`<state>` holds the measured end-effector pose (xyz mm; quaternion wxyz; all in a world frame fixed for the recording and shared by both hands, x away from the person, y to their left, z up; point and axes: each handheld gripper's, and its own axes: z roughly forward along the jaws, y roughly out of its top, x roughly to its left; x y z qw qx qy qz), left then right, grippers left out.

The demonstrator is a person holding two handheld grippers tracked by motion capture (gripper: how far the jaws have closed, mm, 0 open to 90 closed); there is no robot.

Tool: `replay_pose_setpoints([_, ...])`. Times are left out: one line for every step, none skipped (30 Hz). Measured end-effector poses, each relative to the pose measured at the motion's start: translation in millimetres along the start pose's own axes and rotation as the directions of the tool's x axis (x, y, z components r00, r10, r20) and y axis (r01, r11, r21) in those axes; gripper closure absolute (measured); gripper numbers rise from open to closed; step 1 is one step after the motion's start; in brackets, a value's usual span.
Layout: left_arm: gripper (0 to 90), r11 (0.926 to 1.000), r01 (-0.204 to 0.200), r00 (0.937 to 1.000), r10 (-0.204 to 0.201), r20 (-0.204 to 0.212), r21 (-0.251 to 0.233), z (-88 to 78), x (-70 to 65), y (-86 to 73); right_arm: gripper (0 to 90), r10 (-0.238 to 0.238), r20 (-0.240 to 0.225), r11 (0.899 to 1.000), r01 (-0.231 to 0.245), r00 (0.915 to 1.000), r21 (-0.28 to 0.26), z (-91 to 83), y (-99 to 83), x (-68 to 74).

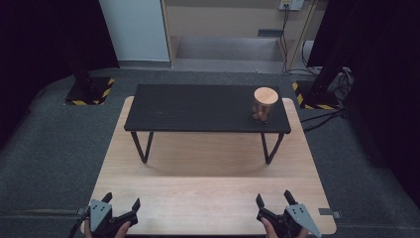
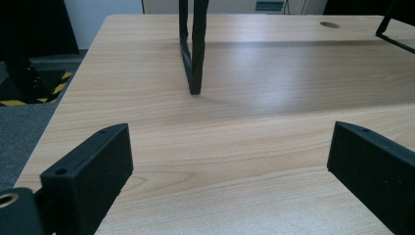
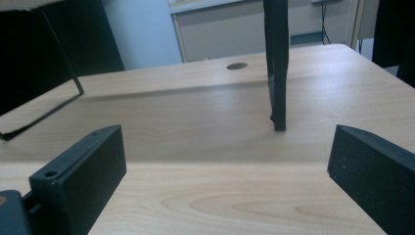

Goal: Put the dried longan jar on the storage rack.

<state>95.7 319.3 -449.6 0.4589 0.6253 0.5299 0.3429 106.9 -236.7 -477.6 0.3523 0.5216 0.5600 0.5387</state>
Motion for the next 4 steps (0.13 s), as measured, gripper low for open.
replay_pose_setpoints([1.7,1.0,0.0,1.0,0.0,0.003,-0.003,-1.3,0.1,0.5,0.5,-0.002,-0.005,1.0,0.002,1.0,-0.006,-0.7,3.5,0.8])
replay_pose_setpoints([1.7,1.0,-0.002,1.0,0.002,0.008,-0.004,-2.4,0.6,1.5,0.5,-0.005,-0.011,1.0,0.005,0.9999,-0.016,-1.2,7.1,1.8])
replay_pose_setpoints([1.6,1.0,-0.002,0.9999,0.002,0.012,-0.008,-3.4,0.8,2.1,0.5,-0.01,-0.019,1.0,0.009,0.9998,-0.024,-1.1,11.9,2.4])
replay_pose_setpoints([1.6,0.9999,-0.004,0.9999,0.004,0.015,-0.009,-4.5,1.2,3.1,0.5,-0.015,-0.026,0.999,0.014,0.9996,-0.032,-0.5,17.6,3.6])
